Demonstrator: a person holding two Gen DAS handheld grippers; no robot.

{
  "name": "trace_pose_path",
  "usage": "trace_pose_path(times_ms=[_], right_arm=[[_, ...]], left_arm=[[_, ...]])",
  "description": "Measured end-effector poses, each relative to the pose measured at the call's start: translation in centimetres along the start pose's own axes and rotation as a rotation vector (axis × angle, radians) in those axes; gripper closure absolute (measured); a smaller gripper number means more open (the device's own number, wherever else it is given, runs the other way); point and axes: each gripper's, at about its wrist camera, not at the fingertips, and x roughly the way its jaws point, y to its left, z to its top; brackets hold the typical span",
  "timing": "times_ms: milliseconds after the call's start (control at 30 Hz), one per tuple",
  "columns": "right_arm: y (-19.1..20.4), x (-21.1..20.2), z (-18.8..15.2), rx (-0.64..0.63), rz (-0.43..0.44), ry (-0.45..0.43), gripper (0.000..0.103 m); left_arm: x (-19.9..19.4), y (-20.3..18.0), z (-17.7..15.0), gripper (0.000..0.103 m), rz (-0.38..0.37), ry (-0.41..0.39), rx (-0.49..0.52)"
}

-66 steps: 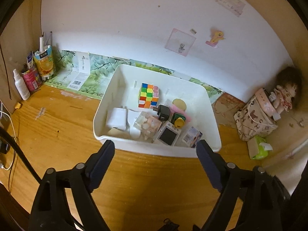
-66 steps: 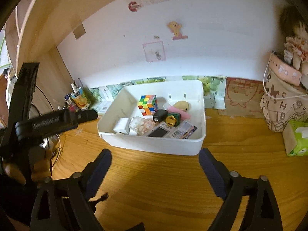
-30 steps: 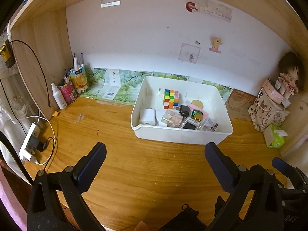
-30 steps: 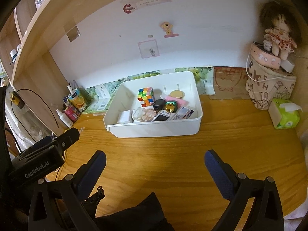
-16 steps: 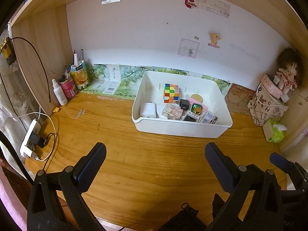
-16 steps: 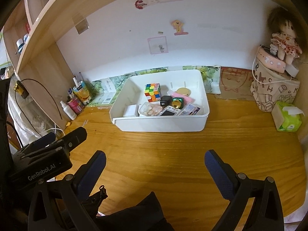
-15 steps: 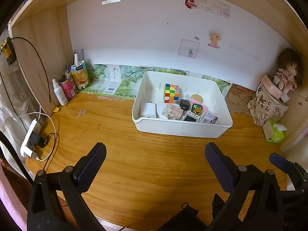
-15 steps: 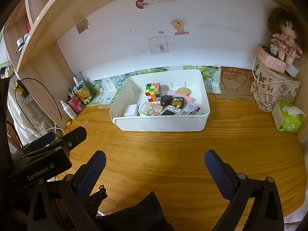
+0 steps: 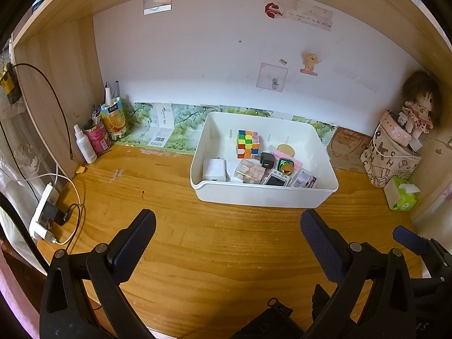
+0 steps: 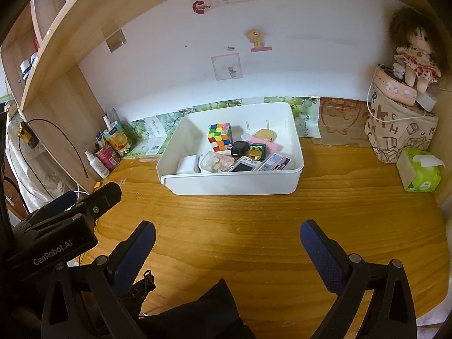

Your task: Organize rigid objects

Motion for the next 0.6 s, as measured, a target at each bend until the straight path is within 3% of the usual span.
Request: trace_pose_path(times_ms=[600], right_arm=[[-0.82, 0.48, 0.21, 0.016, 0.001, 0.012, 0.001]], left_arm=[[0.32, -0.51, 0.18, 0.001, 0.012, 0.005, 0.012]])
